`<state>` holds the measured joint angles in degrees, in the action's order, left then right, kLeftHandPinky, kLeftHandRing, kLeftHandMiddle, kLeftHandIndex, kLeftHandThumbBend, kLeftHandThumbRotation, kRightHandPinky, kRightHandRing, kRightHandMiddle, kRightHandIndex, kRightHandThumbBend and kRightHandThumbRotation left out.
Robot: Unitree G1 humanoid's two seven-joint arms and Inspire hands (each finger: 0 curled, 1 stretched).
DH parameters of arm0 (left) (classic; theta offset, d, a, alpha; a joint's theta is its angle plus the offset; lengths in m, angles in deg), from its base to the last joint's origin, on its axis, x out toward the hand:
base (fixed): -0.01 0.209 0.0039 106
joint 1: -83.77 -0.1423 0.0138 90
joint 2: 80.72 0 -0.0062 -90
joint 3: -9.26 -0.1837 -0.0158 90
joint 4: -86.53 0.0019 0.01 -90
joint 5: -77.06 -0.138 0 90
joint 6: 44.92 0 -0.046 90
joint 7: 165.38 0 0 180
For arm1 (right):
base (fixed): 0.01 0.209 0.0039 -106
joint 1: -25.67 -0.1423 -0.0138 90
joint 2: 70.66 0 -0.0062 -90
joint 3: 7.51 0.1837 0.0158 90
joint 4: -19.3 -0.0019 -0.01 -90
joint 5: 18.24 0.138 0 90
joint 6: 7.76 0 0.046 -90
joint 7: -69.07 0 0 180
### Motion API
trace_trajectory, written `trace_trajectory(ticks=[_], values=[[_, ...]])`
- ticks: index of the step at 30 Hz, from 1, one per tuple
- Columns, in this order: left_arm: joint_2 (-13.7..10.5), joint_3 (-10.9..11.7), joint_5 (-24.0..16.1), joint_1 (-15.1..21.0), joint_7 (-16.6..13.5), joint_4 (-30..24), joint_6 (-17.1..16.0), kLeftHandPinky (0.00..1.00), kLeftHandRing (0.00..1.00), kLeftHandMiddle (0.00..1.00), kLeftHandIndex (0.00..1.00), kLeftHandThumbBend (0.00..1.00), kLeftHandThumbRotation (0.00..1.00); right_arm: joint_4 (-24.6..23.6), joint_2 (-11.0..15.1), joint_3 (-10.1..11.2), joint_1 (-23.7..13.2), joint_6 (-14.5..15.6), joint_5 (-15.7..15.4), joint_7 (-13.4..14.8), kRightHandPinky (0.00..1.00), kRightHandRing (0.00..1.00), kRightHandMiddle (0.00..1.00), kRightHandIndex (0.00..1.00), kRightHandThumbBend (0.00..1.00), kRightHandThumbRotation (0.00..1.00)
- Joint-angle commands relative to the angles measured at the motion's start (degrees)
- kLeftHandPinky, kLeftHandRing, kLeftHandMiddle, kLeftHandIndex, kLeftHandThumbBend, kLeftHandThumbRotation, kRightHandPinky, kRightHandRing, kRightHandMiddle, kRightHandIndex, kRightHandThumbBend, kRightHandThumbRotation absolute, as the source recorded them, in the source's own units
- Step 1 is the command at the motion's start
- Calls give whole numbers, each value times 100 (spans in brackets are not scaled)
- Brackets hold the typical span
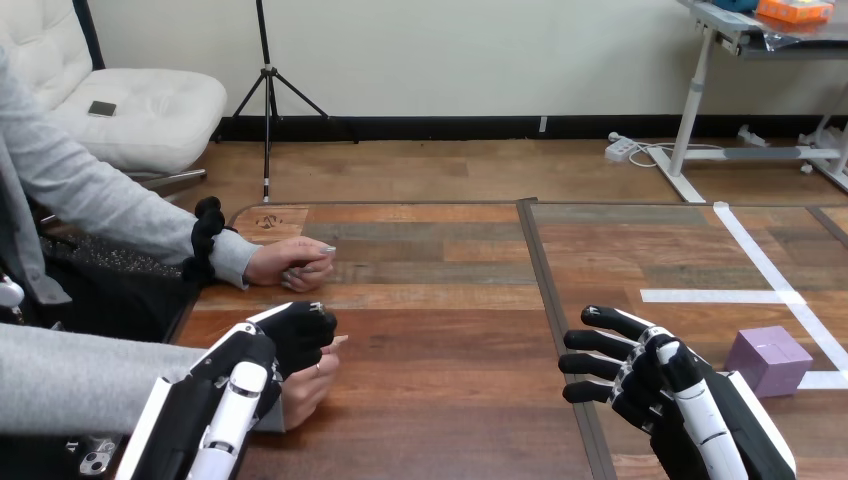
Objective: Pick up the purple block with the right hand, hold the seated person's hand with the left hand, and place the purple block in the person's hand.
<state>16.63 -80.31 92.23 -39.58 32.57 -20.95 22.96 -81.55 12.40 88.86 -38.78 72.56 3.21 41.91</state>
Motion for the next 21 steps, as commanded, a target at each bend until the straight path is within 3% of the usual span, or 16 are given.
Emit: trace_trajectory(ticks=[1, 13, 16, 21], values=[[63, 61, -13, 406, -35, -30, -112, 77, 79, 75, 69, 28, 84, -40, 5, 10, -298, -126, 52, -49, 62, 70, 73, 75, 71, 77], [45, 61, -25, 462, -34, -43, -110, 69, 75, 71, 64, 27, 76, -99, 68, 70, -490, 29, 106, -16, 60, 69, 72, 74, 72, 77], [38, 65, -46, 449, -39, -45, -120, 67, 74, 70, 64, 28, 75, 47, 38, 103, -570, -209, 33, -47, 59, 69, 72, 74, 70, 77], [43, 90, -51, 497, -11, 40, -237, 65, 72, 69, 64, 28, 74, 137, 114, 173, -734, -142, 44, -40, 59, 69, 72, 73, 69, 77]])
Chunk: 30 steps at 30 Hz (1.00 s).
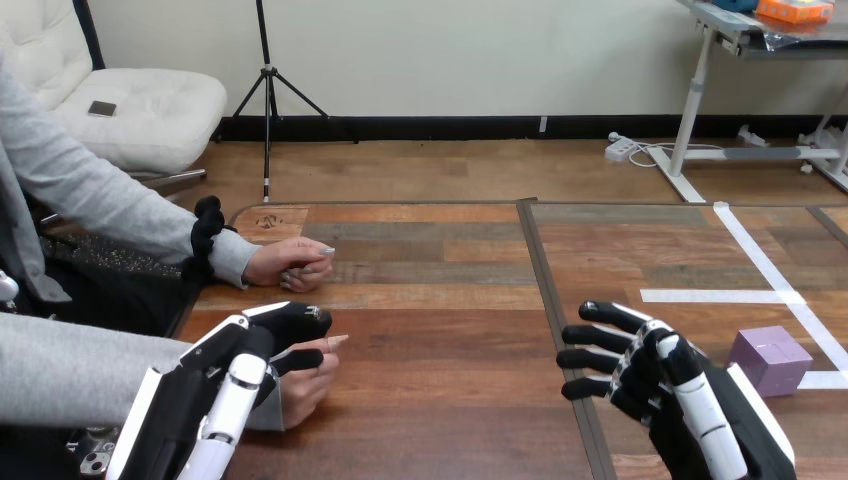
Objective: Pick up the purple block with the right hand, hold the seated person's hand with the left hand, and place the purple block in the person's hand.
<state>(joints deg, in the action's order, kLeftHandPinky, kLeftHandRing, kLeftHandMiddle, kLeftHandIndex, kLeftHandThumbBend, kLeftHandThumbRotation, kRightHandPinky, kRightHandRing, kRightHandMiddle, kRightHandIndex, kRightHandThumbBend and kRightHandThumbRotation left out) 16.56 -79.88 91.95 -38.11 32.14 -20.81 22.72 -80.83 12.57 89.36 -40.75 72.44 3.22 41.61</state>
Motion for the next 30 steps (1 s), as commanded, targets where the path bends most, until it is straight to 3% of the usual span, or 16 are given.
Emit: trace_trajectory(ticks=[1, 8, 22, 30], values=[[49, 48, -19, 354, 37, 35, -221, 65, 72, 69, 64, 28, 74, 81, 110, 135, -562, -123, 49, -16, 59, 69, 72, 73, 69, 77], [67, 36, 23, 388, 61, 106, -248, 63, 70, 70, 65, 23, 74, 223, 186, 265, -835, -76, -14, 97, 62, 70, 72, 73, 70, 77], [77, 49, -205, 415, -11, 121, -355, 63, 68, 69, 65, 28, 74, 749, 430, 520, -1377, -130, -126, 223, 65, 71, 72, 74, 70, 76], [78, 43, -114, 406, 3, 120, -335, 62, 70, 69, 64, 25, 79, 1220, 601, 715, -1766, -187, -49, 115, 67, 71, 72, 73, 69, 77]])
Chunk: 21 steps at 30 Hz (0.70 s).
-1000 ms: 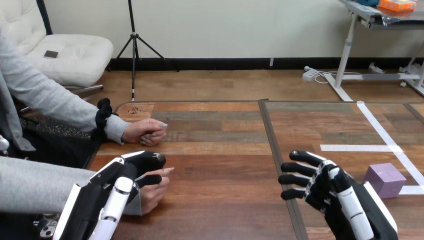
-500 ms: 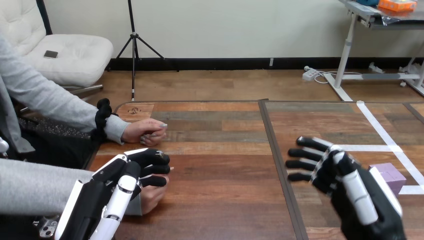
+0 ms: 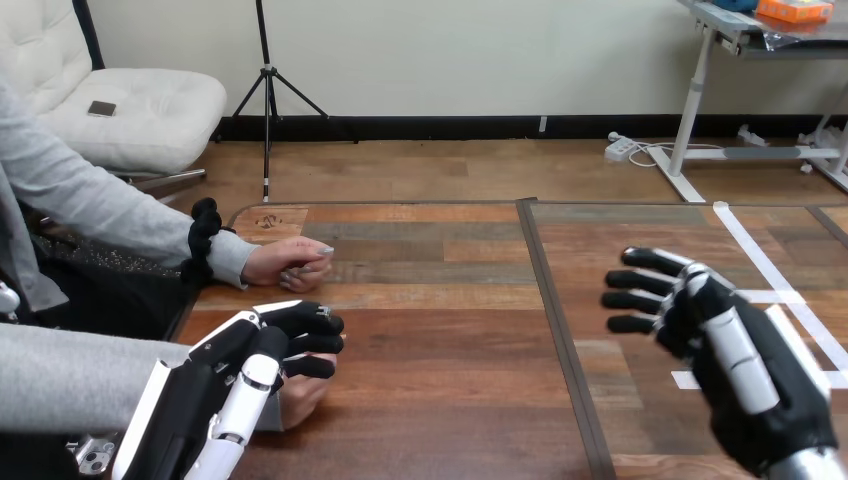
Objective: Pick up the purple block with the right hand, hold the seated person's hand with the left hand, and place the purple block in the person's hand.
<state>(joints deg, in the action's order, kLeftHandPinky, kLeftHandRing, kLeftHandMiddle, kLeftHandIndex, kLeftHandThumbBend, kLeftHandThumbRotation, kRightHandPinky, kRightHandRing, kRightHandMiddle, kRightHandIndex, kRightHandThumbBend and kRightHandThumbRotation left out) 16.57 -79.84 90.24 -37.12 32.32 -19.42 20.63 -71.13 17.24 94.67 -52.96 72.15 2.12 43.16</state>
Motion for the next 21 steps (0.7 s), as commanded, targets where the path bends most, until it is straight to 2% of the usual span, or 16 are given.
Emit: trace_trajectory(ticks=[1, 5, 13, 21], values=[[75, 38, 60, 304, -15, -24, -118, 62, 71, 69, 64, 25, 80, 289, 145, 198, -574, -164, 69, -47, 67, 71, 72, 73, 69, 77], [73, 42, 53, 305, -8, -2, -152, 63, 71, 69, 63, 24, 83, 522, 251, 299, -767, -173, 62, -65, 67, 71, 72, 73, 68, 76], [117, 52, -38, 312, -62, 55, -285, 63, 72, 69, 63, 28, 89, 958, 415, 447, -1088, -231, 46, -91, 66, 70, 72, 73, 67, 76], [79, 57, -11, 294, -63, 24, -264, 61, 72, 69, 62, 29, 92, 1491, 550, 611, -1427, -295, -11, -17, 64, 69, 71, 72, 69, 75]])
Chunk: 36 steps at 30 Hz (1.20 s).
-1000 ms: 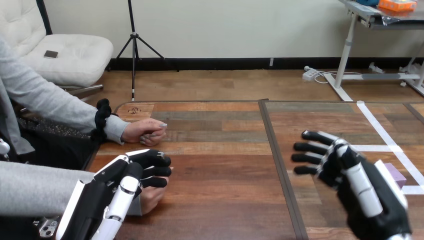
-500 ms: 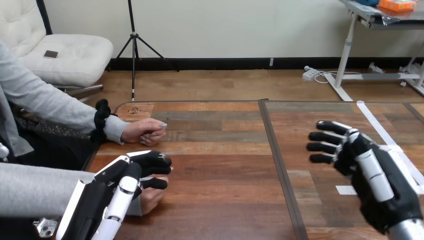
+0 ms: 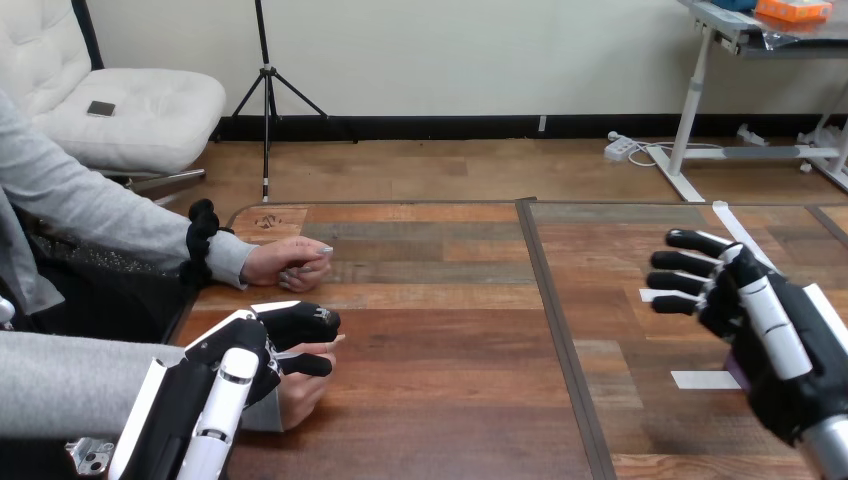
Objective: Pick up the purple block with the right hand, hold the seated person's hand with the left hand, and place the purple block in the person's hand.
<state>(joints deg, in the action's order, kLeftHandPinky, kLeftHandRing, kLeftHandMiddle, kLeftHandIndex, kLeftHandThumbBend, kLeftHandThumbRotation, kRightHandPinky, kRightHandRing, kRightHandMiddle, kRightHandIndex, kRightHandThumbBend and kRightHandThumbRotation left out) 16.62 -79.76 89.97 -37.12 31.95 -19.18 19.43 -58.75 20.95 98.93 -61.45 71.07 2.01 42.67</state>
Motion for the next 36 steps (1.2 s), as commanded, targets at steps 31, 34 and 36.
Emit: trace_trajectory(ticks=[31, 34, 36], values=[[5, 28, 177, 264, 61, -75, 98, 62, 76, 72, 63, 28, 93, 3257, 881, 412, -2035, -1108, -451, 270, 59, 65, 69, 69, 71, 72], [6, 33, 156, 264, 56, -80, 91, 62, 76, 72, 63, 27, 93, 3506, 949, 429, -2156, -1110, -449, 289, 60, 66, 69, 69, 71, 70], [11, 42, 163, 285, 76, -32, 41, 62, 76, 72, 63, 26, 93, 3659, 980, 458, -2238, -1106, -435, 316, 60, 66, 69, 69, 72, 69]])
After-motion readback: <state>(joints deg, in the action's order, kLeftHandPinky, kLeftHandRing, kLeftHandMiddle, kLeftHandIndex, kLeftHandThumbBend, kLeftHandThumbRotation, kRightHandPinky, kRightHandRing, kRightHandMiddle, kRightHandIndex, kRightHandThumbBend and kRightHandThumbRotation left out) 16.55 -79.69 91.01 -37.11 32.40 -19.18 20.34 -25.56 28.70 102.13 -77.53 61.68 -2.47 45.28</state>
